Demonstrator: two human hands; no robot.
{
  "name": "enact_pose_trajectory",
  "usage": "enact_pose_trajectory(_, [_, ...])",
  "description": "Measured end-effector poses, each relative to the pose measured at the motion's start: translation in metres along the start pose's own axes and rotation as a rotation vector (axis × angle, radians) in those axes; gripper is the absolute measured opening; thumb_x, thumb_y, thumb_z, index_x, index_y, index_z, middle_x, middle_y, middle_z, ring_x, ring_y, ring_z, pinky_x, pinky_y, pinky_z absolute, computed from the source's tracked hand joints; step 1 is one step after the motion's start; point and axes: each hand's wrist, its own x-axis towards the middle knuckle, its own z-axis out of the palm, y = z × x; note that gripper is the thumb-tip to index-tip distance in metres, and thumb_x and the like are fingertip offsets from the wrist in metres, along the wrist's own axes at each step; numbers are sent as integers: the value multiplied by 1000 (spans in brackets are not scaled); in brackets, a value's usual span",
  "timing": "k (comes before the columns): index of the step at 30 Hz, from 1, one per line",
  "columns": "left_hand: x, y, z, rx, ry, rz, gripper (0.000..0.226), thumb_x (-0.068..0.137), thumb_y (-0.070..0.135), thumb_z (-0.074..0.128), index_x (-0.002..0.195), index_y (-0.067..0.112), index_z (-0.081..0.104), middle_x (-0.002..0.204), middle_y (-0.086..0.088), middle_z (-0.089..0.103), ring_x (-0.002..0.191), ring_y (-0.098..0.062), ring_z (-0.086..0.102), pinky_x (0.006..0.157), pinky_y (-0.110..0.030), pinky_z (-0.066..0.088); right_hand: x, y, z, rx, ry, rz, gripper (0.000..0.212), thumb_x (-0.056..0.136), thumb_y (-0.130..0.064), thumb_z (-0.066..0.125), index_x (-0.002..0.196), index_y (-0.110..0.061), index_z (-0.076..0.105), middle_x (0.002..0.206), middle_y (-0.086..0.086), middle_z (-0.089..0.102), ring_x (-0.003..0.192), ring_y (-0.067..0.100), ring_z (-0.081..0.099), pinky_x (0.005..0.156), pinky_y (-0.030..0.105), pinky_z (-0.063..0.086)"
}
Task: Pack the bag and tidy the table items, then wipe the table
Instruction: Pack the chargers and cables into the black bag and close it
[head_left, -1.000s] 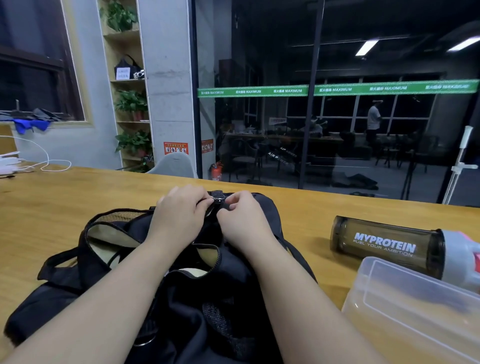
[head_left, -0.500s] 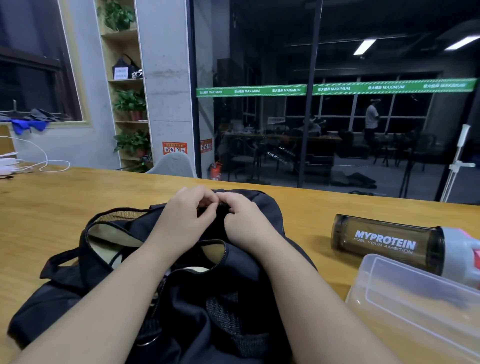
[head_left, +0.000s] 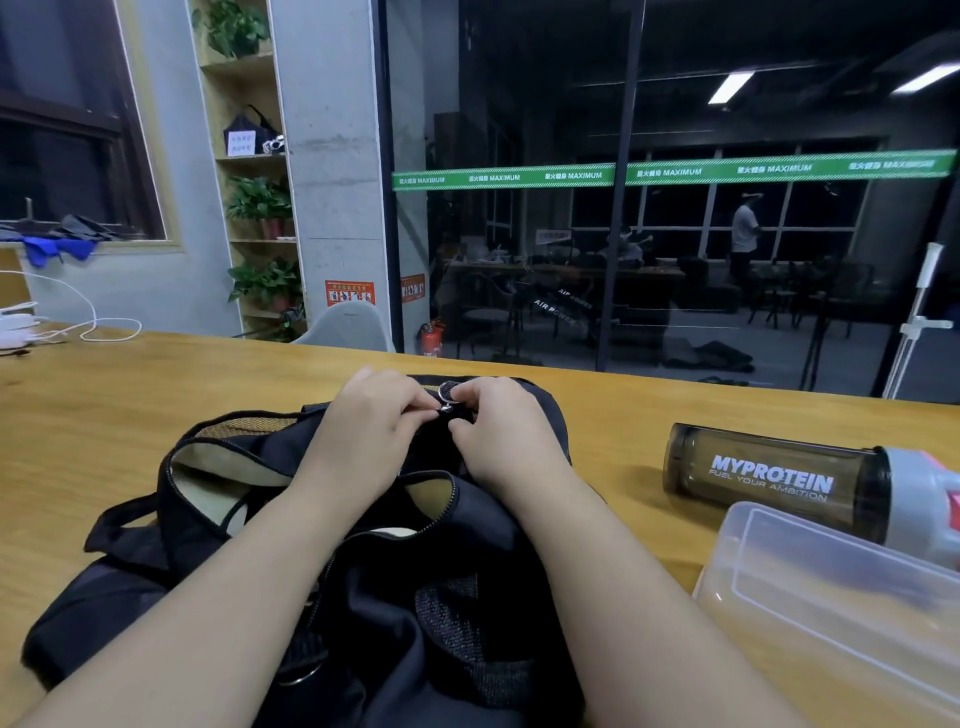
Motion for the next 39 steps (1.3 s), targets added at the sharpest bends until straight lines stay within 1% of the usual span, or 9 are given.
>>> enact_pose_trajectory(5, [-3,5,-6,-64,-49,159,12,79,14,60,83,11,71,80,3,65,82,-11,52,76,-20,41,-1,7,-5,102,67,62,23,91,-16,57,112,-17,65,116,-2,64,108,14,57,87,21,43])
enact_pose_trajectory(10, [-4,11,-8,-151,-48,103,14,81,19,59,83,13,71,79,5,67,79,-4,56,72,-15,43,-2,8,-2,352,-39,118,57,94,-13,55,145,-17,30,135,-2,54,121,16,51,94,19,37])
enact_pose_trajectory(12, [-3,12,-9,-167,-26,86,12,81,17,60,83,13,71,79,7,68,79,-3,57,72,-11,43,-1,8,-2,342,-60,111,53,95,-14,52,145,-16,33,138,-1,51,126,13,48,92,14,32])
enact_pose_trajectory(15, [-3,13,-11,-192,-26,50,8,81,10,66,83,14,72,78,9,67,80,-3,57,72,-8,42,-2,5,-5,314,-24,109,38,97,-18,49,135,-14,48,129,-2,57,117,11,51,80,5,31])
enact_pose_trajectory(19, [-4,11,-12,-288,-58,-60,12,80,6,67,80,18,72,78,13,67,83,-3,59,70,-8,42,2,-2,-7,246,-67,104,22,97,-16,48,113,-11,63,90,-6,59,72,1,49,51,1,35])
enact_pose_trajectory(24, [-3,6,-14,-318,-51,-77,10,80,8,68,79,17,71,77,13,65,81,-2,58,70,-7,39,27,-12,-12,7,-83,133,23,91,-21,59,93,1,67,77,5,56,70,16,48,59,26,39])
enact_pose_trajectory(31, [-2,1,-33,-211,-56,16,7,81,26,64,80,25,71,81,16,67,80,-7,60,70,-34,50,55,-5,-15,-125,57,257,44,91,-21,56,51,-17,41,53,0,39,49,15,36,46,26,27])
enact_pose_trajectory(36, [-9,0,-60,-131,95,94,10,78,28,62,77,27,72,78,18,69,78,-3,59,57,-30,52,62,3,-6,-162,122,353,13,93,-21,55,89,-10,63,77,4,53,75,24,50,62,25,36])
enact_pose_trajectory(39, [-17,-1,-66,-119,143,149,11,77,26,61,78,25,73,78,16,70,78,-4,59,52,-27,51,63,2,-5,-211,135,352,14,93,-17,54,100,-6,61,92,7,57,85,27,55,68,27,39])
